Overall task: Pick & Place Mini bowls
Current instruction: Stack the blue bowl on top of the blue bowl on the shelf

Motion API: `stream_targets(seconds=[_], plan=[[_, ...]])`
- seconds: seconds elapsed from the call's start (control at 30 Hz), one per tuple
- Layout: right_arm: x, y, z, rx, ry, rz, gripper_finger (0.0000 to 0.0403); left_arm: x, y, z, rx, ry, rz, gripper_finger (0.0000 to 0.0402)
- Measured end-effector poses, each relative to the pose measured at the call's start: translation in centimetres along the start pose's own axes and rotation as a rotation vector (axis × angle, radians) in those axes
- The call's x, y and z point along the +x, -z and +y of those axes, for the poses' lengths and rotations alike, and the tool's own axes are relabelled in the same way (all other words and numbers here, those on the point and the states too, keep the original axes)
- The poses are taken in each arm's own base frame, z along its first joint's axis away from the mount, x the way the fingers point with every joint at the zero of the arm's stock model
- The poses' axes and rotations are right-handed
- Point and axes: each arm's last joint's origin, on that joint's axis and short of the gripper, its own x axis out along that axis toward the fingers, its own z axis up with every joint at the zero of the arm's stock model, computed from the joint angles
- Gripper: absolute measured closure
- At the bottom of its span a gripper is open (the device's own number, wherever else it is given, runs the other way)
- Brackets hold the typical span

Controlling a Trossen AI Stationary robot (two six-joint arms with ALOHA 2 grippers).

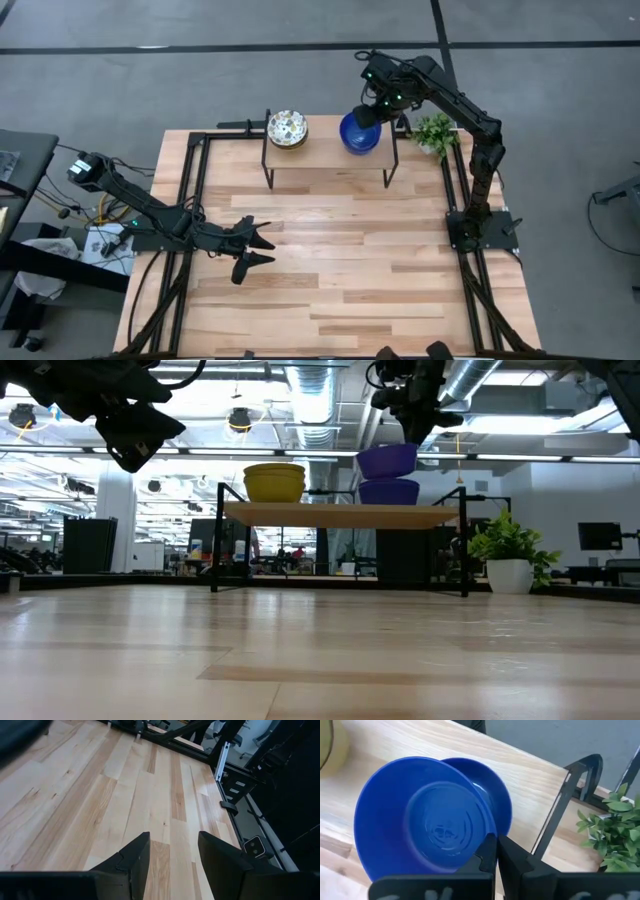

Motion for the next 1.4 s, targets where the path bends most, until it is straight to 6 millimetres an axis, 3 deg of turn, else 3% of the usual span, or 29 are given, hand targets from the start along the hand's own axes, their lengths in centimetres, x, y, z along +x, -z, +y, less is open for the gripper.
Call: stream_targets(seconds=[0.37,0.7,1.4], plan=[[0.0,-0.1,-0.3,0.007,0.024,-0.011,0.0403,0.0,0.0,0.0,-0.012,0.0,0.0,0.0236],[2.3,0.2,-0.2,-0.002,0.067,0.054,0.0403,0.0,0.0,0.0,-0.019,0.001,-0.002,0.0236],[2.4,0.1,0.1,-0.026,0.05,0.031,0.0396,0.0,0.0,0.0,-0.019,0.001,-0.002,0.0236]])
